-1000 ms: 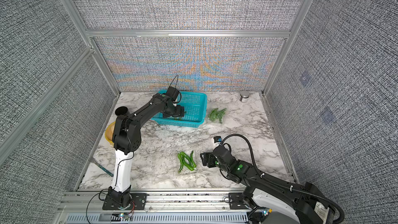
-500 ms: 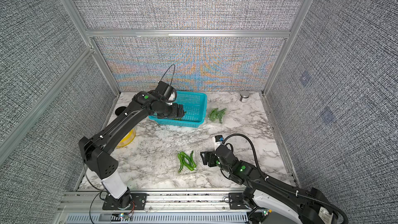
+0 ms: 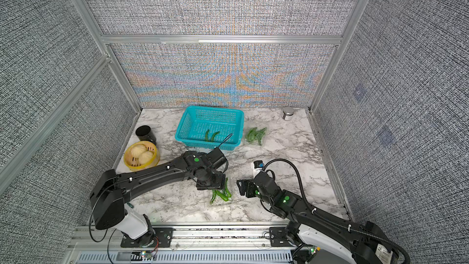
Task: Take small green peppers out of containers
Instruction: Pick up the green pepper from the packing box.
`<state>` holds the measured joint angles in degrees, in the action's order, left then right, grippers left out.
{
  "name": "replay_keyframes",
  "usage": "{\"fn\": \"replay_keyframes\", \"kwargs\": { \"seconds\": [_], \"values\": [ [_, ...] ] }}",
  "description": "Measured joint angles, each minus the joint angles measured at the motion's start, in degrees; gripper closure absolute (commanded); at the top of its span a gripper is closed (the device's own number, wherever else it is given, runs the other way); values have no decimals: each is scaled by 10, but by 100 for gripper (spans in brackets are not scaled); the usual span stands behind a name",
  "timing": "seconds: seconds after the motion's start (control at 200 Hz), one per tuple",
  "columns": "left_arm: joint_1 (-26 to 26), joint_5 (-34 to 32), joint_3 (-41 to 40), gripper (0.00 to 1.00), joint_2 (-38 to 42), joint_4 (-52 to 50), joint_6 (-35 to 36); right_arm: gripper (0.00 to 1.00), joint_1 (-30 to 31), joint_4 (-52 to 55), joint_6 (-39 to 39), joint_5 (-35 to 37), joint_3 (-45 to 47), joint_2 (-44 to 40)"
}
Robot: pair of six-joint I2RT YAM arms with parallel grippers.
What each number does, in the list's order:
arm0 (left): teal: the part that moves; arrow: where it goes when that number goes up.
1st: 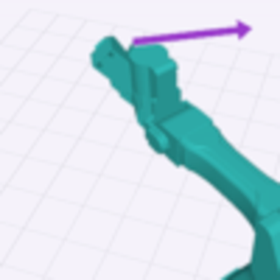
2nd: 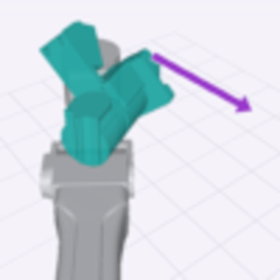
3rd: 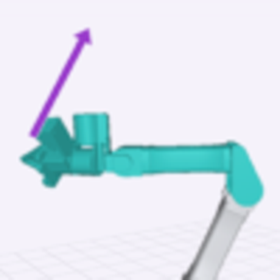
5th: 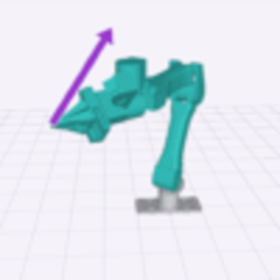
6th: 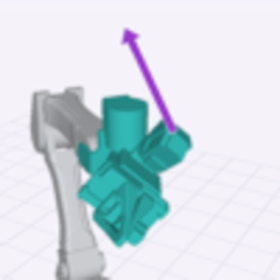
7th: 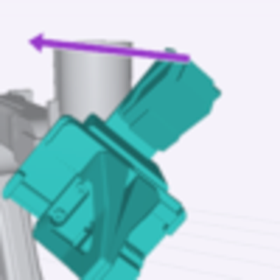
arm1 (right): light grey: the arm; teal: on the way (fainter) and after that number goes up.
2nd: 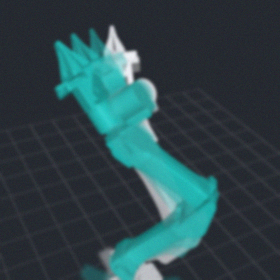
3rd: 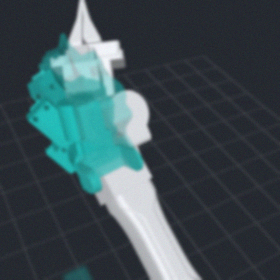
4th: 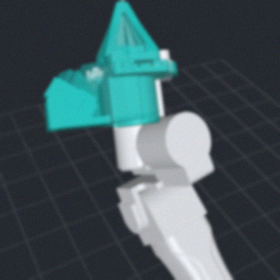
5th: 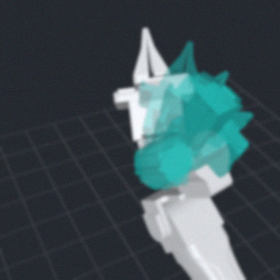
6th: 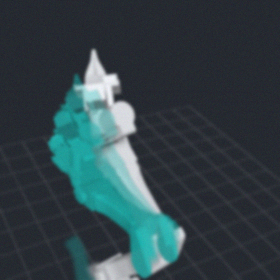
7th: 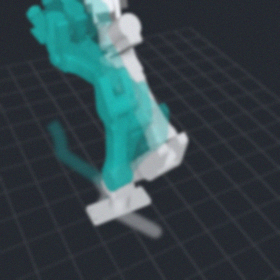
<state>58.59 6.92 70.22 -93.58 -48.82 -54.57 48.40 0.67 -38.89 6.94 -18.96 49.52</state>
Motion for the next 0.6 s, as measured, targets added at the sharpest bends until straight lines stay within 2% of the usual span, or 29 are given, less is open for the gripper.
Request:
{"fn": "replay_keyframes", "kwargs": {
  "seconds": [0.18,0.435,0.601],
  "values": [
    [11,-5,-2,43,-52,49,-16,15,0,0,-2,-2,5,0],
    [18,-9,-32,47,-76,71,-40,15,0,3,-5,1,13,-14],
    [19,-16,-31,61,-91,74,-40,15,0,4,-9,1,13,-2]
  ]
}}
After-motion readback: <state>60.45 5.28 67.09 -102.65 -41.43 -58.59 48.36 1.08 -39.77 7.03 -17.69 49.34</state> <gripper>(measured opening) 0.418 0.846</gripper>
